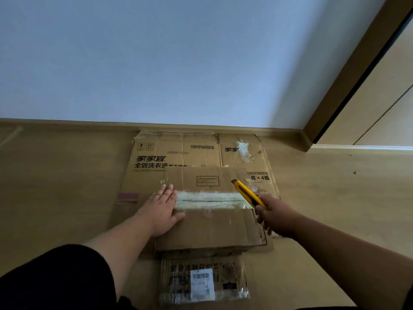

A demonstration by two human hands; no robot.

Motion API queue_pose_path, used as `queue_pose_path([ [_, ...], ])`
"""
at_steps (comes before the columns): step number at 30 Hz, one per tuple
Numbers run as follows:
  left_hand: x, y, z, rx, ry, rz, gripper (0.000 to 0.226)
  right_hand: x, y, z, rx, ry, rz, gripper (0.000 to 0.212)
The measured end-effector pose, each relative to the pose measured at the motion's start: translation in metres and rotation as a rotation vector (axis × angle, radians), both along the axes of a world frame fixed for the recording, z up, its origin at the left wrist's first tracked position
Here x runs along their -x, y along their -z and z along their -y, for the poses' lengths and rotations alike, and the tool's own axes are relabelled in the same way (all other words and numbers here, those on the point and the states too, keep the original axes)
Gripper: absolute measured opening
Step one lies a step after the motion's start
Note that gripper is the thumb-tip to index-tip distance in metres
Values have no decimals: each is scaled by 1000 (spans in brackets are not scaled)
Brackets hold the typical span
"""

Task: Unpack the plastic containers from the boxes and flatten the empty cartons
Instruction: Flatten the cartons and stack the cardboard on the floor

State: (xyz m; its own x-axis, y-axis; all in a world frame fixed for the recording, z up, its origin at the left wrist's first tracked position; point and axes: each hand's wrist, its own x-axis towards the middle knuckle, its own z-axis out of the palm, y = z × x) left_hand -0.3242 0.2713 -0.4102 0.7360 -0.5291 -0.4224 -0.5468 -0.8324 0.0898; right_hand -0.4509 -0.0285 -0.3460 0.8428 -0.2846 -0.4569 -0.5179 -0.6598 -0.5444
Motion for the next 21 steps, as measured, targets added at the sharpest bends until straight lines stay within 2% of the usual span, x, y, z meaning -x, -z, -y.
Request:
queue_pose_path([
  [4,-8,1,-38,175,-223,-75,75,-13,4,-40,108,-112,-43,9],
  [10,-18,23,-83,295,-536,-190,51,-35,7,-118,236,-284,18,18],
  [14,-22,17,-77,384,-578,-263,50,-39,9,-160,295,-332,49,23],
  [19,-29,13,-64,580,-650,-301,32,-40,11,-180,341,-316,101,23],
  [21,-29,14,-61,636,-680,-329,27,-43,11,-186,328,-317,111,33],
])
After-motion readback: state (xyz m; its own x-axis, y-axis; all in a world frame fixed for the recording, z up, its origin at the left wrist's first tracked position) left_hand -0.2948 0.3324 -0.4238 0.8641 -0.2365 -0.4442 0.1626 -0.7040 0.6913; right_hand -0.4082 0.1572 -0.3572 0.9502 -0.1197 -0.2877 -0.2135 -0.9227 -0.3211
